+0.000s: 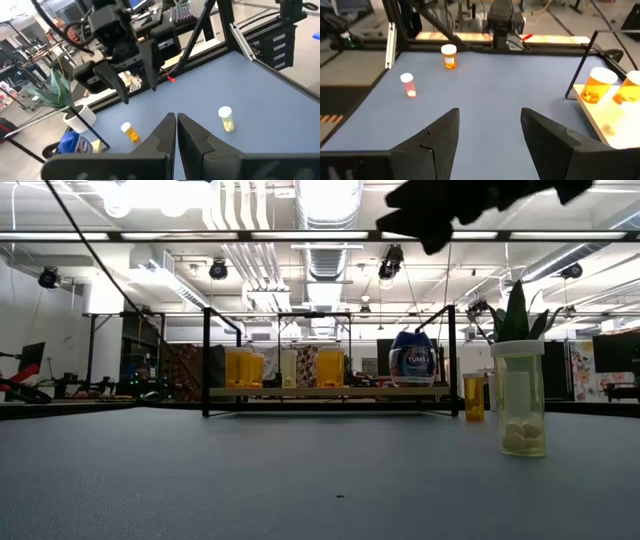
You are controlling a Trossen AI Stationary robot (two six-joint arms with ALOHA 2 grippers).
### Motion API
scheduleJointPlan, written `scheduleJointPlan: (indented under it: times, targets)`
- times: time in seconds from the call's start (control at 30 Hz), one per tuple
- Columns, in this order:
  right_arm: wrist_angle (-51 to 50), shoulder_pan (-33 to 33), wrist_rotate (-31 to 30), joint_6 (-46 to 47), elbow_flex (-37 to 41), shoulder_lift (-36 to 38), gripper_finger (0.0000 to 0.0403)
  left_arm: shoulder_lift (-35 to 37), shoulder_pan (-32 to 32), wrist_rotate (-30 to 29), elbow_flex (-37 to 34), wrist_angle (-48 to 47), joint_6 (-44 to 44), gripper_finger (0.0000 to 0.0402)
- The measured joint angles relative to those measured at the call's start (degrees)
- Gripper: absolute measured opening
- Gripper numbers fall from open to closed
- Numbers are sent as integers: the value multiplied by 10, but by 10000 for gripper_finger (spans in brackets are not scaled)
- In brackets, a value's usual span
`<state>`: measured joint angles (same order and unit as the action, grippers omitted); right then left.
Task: Pick and place medicine bottles onto shelf by color
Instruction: Put the orange pill bottle on the shelf
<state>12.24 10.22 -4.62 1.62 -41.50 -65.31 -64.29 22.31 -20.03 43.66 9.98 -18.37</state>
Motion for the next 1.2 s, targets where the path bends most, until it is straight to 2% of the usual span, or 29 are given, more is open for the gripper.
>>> scheduleJointPlan:
  times: [0.2,0.33,0.57,0.9,1.2]
  targets:
    - [-96,-3,-1,-1,-99,-60,203,55,-1,-3,-45,35,-2,0]
    - [-184,-18,-32,-1,-187,-104,191,94,-1,-16,-72,35,-2,0]
    - [-313,-84,-46,-42,-367,-209,126,172,0,-79,-120,33,-6,0]
    - [-339,-202,-40,-91,-608,-395,22,271,-1,-93,-170,31,-53,0]
    - [-478,-280,-40,-102,-826,-570,9,322,-1,-93,-194,34,-109,0]
